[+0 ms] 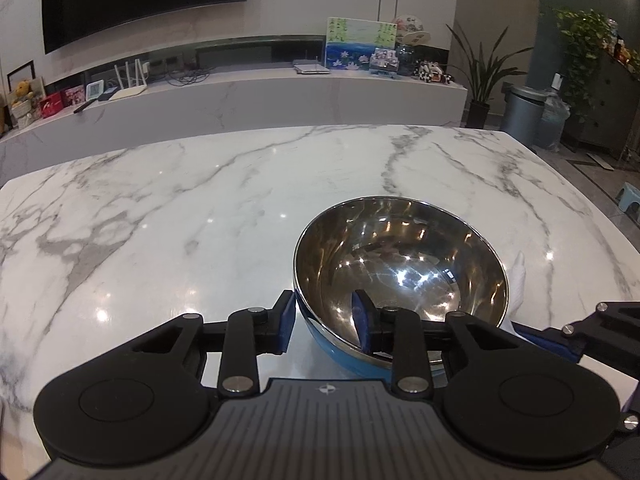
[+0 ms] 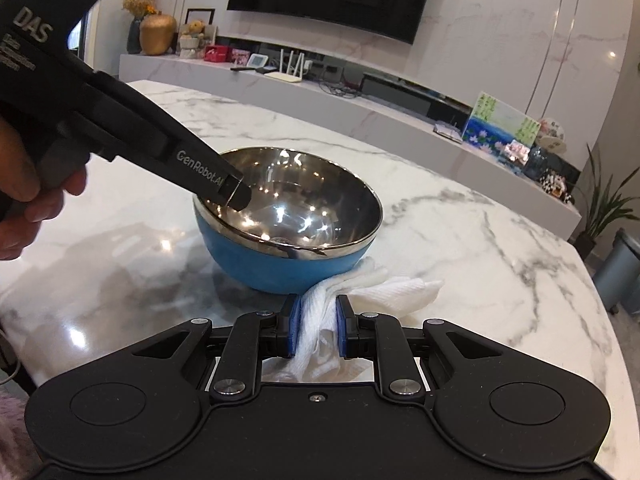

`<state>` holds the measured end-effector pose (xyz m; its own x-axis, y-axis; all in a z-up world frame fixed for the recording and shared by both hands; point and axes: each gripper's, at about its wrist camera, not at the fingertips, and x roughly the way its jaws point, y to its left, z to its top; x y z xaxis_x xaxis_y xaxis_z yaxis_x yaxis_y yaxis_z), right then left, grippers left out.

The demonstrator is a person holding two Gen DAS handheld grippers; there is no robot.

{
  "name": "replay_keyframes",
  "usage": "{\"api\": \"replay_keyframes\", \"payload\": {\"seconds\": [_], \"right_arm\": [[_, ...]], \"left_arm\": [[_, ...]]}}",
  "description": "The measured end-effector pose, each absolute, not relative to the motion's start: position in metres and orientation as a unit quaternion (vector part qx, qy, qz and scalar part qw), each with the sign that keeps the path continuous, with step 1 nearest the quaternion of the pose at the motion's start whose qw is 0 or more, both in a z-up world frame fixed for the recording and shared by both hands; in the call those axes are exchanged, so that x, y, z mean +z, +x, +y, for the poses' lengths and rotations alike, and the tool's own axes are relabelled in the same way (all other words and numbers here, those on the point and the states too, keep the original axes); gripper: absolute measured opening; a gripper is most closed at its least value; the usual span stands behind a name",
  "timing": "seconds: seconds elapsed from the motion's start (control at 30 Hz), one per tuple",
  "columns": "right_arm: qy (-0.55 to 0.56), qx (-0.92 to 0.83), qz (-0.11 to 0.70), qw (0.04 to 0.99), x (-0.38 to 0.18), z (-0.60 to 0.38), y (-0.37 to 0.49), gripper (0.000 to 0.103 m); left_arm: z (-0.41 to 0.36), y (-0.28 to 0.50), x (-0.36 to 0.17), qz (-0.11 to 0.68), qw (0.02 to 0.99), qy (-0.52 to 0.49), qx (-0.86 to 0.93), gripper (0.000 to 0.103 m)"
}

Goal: Clean bowl

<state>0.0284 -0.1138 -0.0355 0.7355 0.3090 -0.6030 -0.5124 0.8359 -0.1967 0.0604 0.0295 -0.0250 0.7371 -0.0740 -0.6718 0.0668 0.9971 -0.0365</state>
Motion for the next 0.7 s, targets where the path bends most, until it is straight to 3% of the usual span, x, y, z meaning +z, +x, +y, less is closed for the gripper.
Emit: {"api": "replay_keyframes", "payload": {"seconds": [0.7], "right_arm": [[-0.184, 0.236, 0.281, 0.912, -0.048, -0.106, 0.078, 0.016]], "left_arm": [[0.027, 0.1, -0.025, 0.368, 0.93, -0.02, 0.018, 0.035]]}}
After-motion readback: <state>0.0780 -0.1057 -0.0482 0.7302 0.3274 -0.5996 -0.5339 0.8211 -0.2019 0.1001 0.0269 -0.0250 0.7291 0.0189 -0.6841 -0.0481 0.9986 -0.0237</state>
